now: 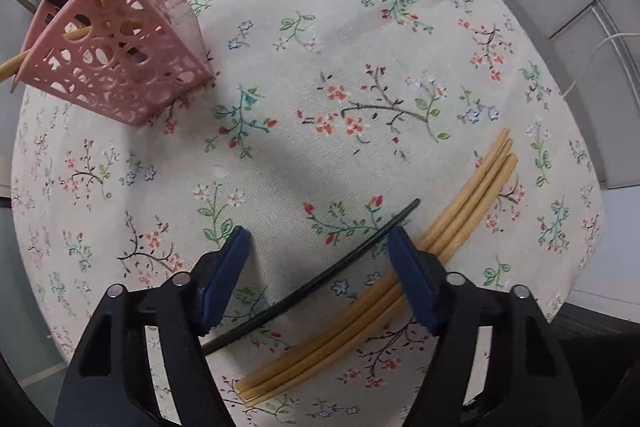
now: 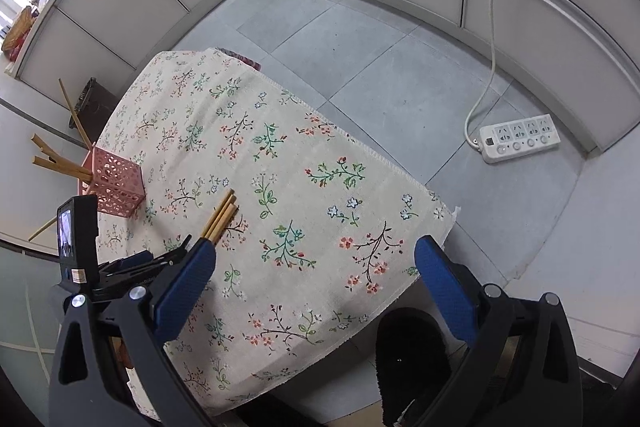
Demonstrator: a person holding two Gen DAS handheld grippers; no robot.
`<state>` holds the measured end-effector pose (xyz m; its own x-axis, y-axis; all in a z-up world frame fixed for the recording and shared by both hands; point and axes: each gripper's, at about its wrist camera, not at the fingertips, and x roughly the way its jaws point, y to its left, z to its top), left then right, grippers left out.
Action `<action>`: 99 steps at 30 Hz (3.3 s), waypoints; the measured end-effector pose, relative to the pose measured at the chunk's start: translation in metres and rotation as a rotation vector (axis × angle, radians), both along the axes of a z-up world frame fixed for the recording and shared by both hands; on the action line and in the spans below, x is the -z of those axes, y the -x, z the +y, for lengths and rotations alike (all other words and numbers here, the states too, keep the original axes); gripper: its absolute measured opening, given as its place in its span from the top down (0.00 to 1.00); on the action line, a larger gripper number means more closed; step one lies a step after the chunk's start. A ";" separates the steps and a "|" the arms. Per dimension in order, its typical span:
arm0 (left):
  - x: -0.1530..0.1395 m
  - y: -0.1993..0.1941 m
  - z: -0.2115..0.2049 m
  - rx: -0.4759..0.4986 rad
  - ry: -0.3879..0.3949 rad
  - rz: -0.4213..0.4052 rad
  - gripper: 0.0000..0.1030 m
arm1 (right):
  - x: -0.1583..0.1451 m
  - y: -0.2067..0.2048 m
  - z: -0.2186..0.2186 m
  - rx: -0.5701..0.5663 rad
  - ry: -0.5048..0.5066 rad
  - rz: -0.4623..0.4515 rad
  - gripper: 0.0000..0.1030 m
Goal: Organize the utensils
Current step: 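Grasp the black chopstick with the left tool and lift it upright, then grasp a bamboo chopstick with the right tool while the left tool holds the black one, then carry both held chopsticks up toward the pink basket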
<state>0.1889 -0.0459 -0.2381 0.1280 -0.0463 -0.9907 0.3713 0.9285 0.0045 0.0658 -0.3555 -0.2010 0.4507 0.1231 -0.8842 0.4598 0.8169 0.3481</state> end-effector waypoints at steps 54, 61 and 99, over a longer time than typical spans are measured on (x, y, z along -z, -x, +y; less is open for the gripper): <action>-0.103 0.085 0.049 0.003 0.150 -0.262 0.95 | 0.076 -0.106 0.069 0.031 -0.130 0.242 0.45; -0.103 0.083 0.052 -0.001 0.148 -0.258 0.95 | 0.077 -0.117 0.073 0.042 -0.095 0.247 0.45; -0.012 0.030 0.056 -0.160 0.262 -0.021 1.00 | 0.008 -0.093 0.086 -0.139 -0.079 -0.042 0.92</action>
<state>0.1594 0.0106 -0.2261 0.1750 -0.2771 -0.9448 0.2227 0.9459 -0.2361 0.1587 -0.2691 -0.2090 0.4610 0.2553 -0.8499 0.3282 0.8408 0.4305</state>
